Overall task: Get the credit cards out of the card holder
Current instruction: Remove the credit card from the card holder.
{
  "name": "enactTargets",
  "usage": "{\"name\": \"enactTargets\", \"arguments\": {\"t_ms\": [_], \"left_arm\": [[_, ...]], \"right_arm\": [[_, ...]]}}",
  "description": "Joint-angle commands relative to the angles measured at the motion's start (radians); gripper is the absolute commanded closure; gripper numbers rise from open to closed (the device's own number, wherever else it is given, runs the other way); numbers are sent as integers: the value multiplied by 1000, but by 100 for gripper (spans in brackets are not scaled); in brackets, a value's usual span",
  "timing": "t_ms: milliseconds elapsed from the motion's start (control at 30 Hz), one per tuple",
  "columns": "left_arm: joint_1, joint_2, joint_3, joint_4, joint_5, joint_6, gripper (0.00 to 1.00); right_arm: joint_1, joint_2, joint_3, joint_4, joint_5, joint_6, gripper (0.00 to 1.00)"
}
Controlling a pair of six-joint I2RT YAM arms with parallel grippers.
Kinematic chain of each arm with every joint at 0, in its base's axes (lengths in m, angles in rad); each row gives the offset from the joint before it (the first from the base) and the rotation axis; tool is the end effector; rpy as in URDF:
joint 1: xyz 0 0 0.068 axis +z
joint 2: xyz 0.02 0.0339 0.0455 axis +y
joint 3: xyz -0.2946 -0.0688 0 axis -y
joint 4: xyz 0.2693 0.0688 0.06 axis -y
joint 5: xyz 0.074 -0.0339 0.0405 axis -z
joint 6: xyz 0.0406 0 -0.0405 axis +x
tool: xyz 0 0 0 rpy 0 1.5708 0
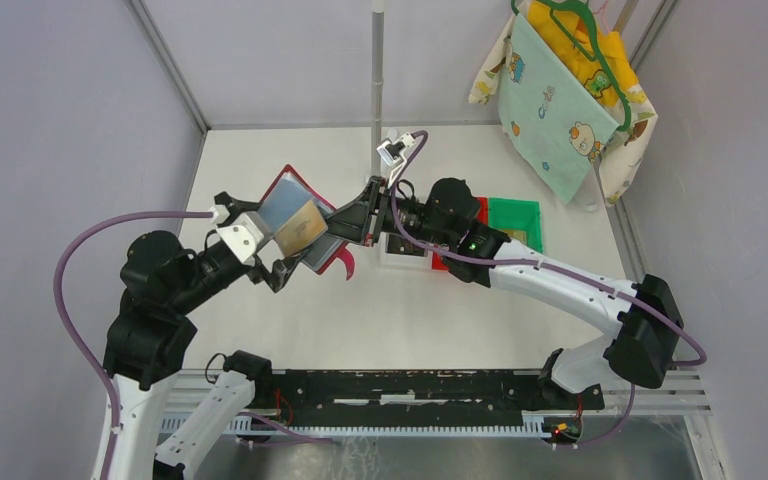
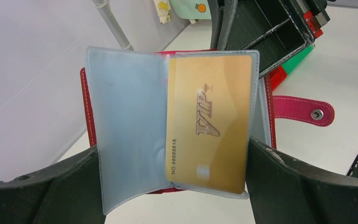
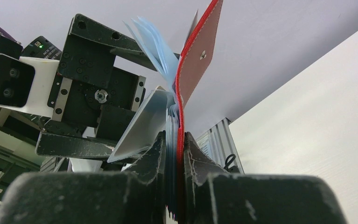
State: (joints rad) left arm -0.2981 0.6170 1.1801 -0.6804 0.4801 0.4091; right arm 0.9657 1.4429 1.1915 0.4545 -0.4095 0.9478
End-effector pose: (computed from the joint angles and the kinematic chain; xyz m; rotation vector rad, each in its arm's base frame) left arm 0.0754 -0.0428 0.4656 0.9062 1.4204 -0.3212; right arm 0.1956 0.3111 0.4193 -0.4262 1.6123 1.8140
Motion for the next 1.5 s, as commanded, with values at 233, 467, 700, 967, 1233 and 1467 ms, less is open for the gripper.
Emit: {"name": "enactTargets", "arguments": {"t_ms": [233,467,700,967,1233,1467], "left_arm": [[5,-7,23,-122,13,37,0],[6,26,97,-215,150,57,0],[6,47,117,-71,22,-92,0],[6,87,193,-41,52,-234,0],[5,87,227,-137,200,-200,0],[4,85,219,-188,227,-160,0]], "right_arm": [[5,-53,124,15,9,31,100],[4,-47,157,-62,15,-4,100],[3,-52,152,-97,10,-39,100],[4,-78,111,-86,0,-56,100],[4,-82,104,-77,-4,-60,100],[4,-78,112,-67,-5,-55,100]]}}
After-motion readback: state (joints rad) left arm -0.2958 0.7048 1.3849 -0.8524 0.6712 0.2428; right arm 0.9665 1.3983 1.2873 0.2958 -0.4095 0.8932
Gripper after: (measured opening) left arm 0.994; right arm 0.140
